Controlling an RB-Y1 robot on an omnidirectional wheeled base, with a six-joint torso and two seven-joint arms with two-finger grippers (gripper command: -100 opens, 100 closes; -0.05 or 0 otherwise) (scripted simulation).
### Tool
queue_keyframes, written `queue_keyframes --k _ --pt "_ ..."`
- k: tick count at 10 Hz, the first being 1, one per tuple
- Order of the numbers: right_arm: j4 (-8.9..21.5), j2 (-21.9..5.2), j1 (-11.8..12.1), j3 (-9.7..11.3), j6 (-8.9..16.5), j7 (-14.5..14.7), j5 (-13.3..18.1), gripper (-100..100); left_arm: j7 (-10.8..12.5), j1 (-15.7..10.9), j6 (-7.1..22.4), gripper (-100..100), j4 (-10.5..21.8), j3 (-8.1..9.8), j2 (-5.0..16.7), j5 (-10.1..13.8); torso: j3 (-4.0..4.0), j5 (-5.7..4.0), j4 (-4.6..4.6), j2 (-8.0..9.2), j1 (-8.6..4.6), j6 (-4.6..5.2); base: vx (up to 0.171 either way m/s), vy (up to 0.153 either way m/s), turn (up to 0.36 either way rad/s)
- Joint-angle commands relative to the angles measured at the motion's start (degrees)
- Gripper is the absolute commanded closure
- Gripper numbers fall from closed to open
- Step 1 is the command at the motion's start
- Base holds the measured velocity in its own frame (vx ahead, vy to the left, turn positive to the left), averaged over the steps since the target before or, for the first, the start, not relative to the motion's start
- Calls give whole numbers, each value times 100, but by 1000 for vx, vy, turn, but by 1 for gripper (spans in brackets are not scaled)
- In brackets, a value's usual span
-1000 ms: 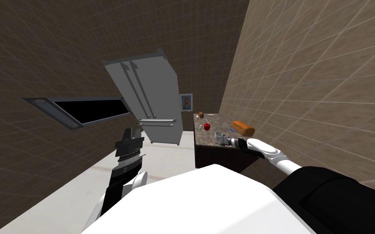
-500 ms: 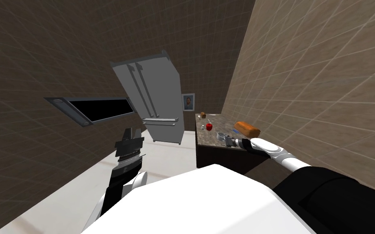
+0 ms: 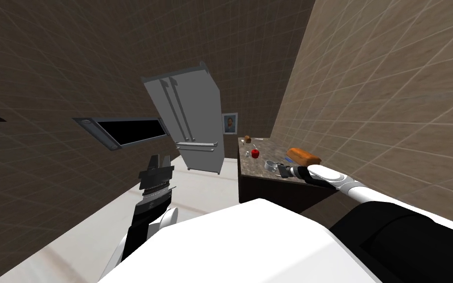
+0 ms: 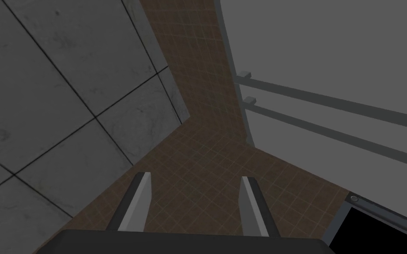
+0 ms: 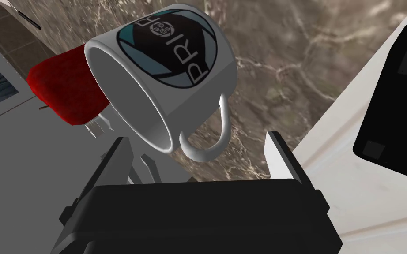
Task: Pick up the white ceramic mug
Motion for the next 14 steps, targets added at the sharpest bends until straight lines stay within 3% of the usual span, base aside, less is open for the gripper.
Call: queue_keyframes --k 1,2,3,5,6,7,11,12,13,14 --pt "0 0 0 0 0 0 0 -100 0 0 0 0 0 0 0 0 0 0 0 0 0 0 -3 10 15" --pt "20 -12 -5 3 5 26 10 0 0 0 0 0 0 0 0 0 0 -2 0 0 -4 2 0 0 0" --pt "117 47 -33 64 134 -26 38 -100 0 0 0 0 0 0 0 0 -1 -3 0 -1 -8 2 -26 -9 205" --pt "242 119 -69 140 296 -87 75 -100 0 -1 0 0 0 0 0 0 6 -5 2 10 -16 -2 -56 -23 236" --pt "252 95 -88 104 195 -31 45 -100 0 -1 0 0 0 0 0 0 9 -6 3 16 -20 -1 -29 -15 40" --pt "269 100 -97 111 208 -29 47 100 0 0 0 0 0 1 0 0 7 -5 3 11 -17 4 0 0 0" --pt "271 106 -93 112 206 -41 42 100 0 1 0 0 0 1 0 0 0 2 1 -1 -6 -1 0 0 0" --pt "272 106 -93 112 206 -41 41 0 0 1 0 0 0 1 0 0 0 3 1 -1 -5 -2 0 0 0" --pt "142 61 -41 79 167 -38 46 100 0 1 0 0 0 1 0 0 0 3 1 -1 -4 -2 33 3 -235" --pt "67 18 -19 33 70 -1 23 100 0 2 0 0 0 1 0 0 0 7 1 -3 -3 12 62 18 -284"
